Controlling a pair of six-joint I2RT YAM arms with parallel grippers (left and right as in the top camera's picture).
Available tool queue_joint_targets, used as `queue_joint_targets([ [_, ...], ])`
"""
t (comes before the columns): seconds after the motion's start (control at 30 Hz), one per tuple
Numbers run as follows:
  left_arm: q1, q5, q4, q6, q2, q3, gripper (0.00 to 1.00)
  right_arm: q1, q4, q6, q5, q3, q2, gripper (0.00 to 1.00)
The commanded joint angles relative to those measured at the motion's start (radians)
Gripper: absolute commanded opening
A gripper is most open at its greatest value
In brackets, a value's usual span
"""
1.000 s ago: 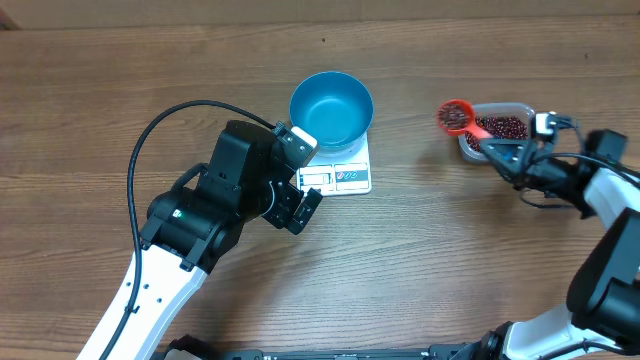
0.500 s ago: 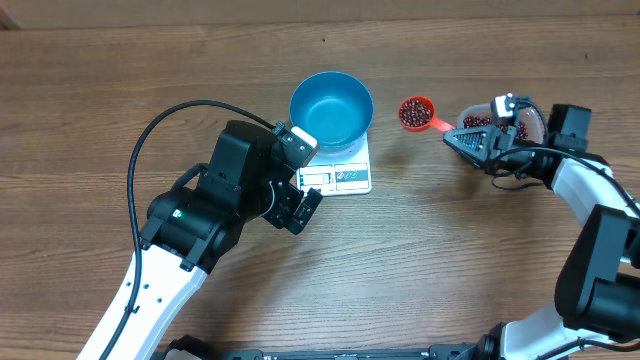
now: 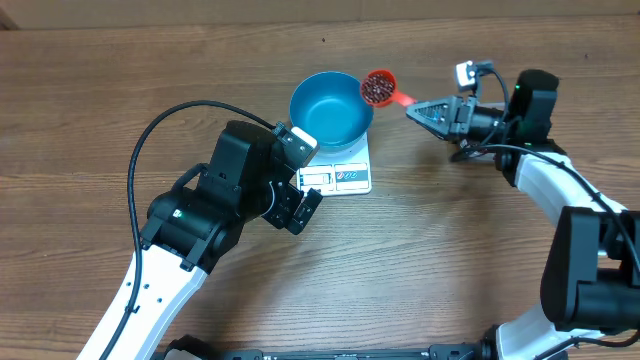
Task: Scoop item into bowl and weigh 150g on scale
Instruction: 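Carry the filled scoop with the right gripper over the teal bowl, then tilt the scoop with the right gripper to pour beans into the bowl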
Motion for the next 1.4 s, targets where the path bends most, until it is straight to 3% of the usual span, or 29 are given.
queue_joint_targets([
  [0.0,0.003,0.000,0.000,0.019,0.000,-0.001,1.00,0.041,0.039,0.041,0.077,0.015,0.000,0.04],
  [0.37,0.003,0.000,0.000,0.019,0.000,-0.001,0.99,0.135,-0.019,-0.327,0.316,0.015,0.000,0.04],
  [0.43,0.003,0.000,0.000,0.019,0.000,-0.001,1.00,0.158,-0.024,-0.471,0.337,0.015,0.000,0.04],
  [0.6,0.003,0.000,0.000,0.019,0.000,-0.001,0.99,0.183,-0.029,-0.675,0.337,0.015,0.000,0.04],
  [0.93,0.003,0.000,0.000,0.019,0.000,-0.001,1.00,0.184,-0.060,-0.883,0.443,0.015,0.000,0.04],
  [1.37,0.003,0.000,0.000,0.019,0.000,-0.001,1.00,0.184,-0.127,-1.294,0.445,0.015,0.000,0.04],
])
